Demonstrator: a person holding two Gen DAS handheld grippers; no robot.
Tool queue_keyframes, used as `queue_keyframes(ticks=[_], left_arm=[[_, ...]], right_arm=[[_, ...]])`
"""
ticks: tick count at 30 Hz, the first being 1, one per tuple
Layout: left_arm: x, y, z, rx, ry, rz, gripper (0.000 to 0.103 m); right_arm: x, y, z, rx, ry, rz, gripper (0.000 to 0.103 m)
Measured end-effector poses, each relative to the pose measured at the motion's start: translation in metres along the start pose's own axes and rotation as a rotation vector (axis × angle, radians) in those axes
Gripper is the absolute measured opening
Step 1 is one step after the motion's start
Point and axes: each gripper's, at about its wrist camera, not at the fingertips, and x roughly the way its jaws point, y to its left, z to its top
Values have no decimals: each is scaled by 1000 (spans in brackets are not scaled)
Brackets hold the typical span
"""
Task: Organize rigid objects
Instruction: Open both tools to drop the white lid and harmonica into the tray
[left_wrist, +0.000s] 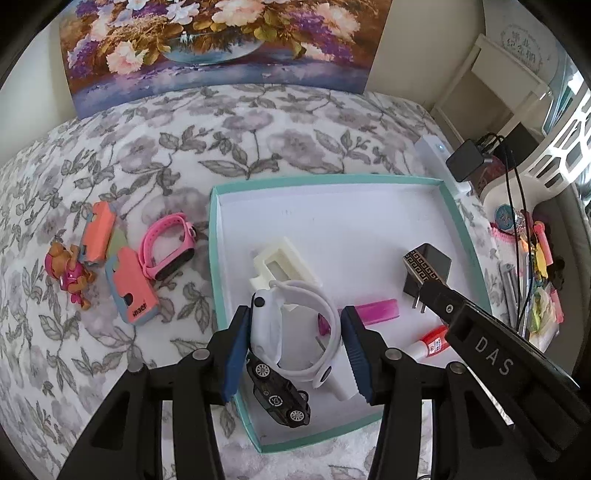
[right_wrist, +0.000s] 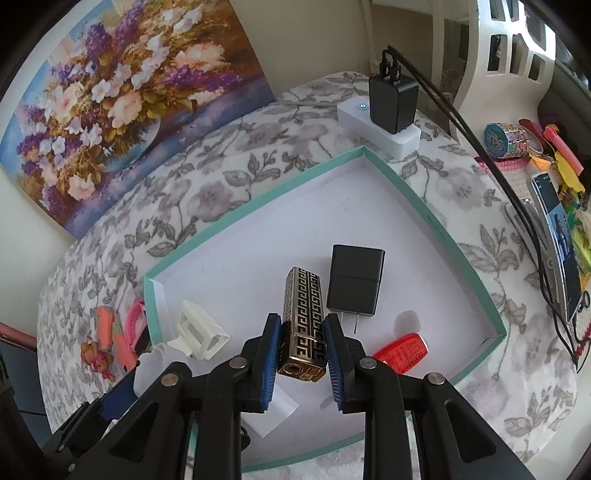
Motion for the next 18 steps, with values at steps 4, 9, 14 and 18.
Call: queue_keyframes(ticks=[4,9,14,18], left_arm=[[2,0,0,3,4,12,51],[4,1,0,4,14,19,51],[6,5,0,-4,24,40,61],[5,8,1,-18,24,47,61]], right_arm=[[3,-1,-1,3,21,-11,26],[8,-3,-3,6,47,-29,26],[9,-4,-3,10,53,-50,27],[3,-3,-2,12,35,-53,27]])
